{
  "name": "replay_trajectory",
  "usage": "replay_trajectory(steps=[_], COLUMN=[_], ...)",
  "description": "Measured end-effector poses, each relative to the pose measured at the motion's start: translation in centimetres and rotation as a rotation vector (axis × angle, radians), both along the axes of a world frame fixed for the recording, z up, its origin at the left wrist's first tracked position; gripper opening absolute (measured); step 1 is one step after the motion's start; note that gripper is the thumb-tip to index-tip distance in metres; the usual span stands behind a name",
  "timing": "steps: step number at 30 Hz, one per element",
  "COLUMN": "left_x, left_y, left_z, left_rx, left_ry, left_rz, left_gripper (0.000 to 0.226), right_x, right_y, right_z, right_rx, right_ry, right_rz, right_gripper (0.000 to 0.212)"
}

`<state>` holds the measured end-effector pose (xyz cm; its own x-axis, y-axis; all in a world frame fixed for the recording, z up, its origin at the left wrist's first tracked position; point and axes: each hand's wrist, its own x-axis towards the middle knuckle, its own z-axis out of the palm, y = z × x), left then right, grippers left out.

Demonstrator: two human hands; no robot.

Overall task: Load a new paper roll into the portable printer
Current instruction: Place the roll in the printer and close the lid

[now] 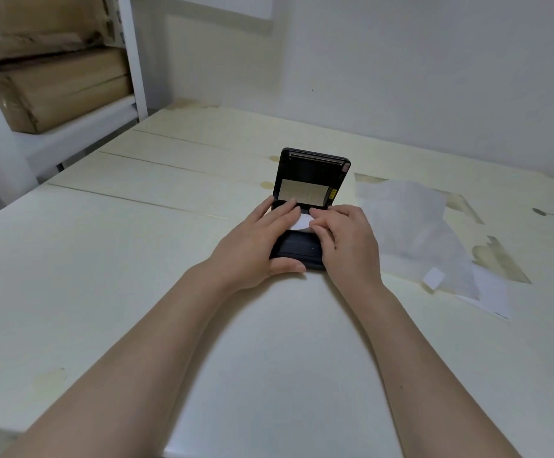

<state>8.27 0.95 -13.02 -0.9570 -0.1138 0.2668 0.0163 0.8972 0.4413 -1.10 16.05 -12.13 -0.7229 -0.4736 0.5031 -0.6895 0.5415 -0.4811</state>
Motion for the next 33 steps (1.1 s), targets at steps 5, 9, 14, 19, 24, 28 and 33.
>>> replay_trajectory(steps=[5,9,14,19,24,28,33], left_x=[0.4,0.6,0.9,1.3,2.0,2.7,2.9], left_y=[0.8,1.6,2.2,2.5,2.6,2.5,2.5], left_z=[0.5,0.9,0.7,0.3,0.3,0.4,0.3], left_rx=[-0.038,-0.14,-0.219,-0.291,-0.313,-0.275,-0.279], left_ry=[0.021,-0.004,0.024,0.035,0.005,0.025,0.072], left_rz=[0.046,0.106,0.125,0.096,0.113,0.136,0.16], left_gripper=[0.082,0.079,0.076,0.058,0.066,0.083,0.095], right_x=[0.8,1.4,2.6,3.3,3.3,3.3,3.5], right_y=[0.2,0.5,1.6,2.5,2.9,3.6,4.2], right_z=[0.0,0.3,0.3,-0.4,-0.5,-0.8,-0.9], right_rx=[0.064,0.069,0.091,0.124,0.158,0.181,0.204], right_ry=[-0.016,0.002,0.027,0.089,0.07,0.063,0.034], right_rz=[-0.045,-0.041,-0.032,0.059,0.099,0.131,0.169], right_gripper=[0.03,0.03,0.024,0.017,0.015,0.015,0.016])
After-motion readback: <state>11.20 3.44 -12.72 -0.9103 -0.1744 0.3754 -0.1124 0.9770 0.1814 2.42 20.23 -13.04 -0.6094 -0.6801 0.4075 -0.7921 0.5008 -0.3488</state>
